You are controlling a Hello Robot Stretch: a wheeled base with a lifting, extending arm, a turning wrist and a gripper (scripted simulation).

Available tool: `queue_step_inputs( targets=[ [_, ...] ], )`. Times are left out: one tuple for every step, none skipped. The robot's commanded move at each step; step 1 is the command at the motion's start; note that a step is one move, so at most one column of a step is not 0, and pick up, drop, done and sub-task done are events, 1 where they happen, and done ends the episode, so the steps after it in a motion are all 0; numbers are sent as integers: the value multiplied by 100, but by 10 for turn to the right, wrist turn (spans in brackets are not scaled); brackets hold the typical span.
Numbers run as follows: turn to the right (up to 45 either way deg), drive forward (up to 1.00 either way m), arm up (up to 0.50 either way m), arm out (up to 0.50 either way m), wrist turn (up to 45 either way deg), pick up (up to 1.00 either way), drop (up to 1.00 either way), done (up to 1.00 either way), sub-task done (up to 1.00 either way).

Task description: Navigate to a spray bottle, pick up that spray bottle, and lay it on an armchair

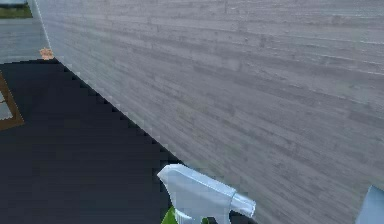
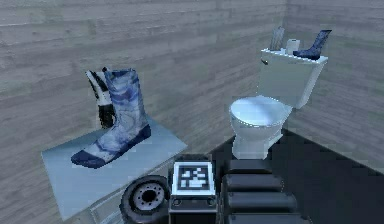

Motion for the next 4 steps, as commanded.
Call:
queue_step_inputs(
  targets=[
    [-450,0,0,0,0,0,0,0,0],
    [-30,0,0,0,0,0,0,0,0],
    [0,100,0,0,0,0,0,0,0],
    [0,100,0,0,0,0,0,0,0]
  ],
)
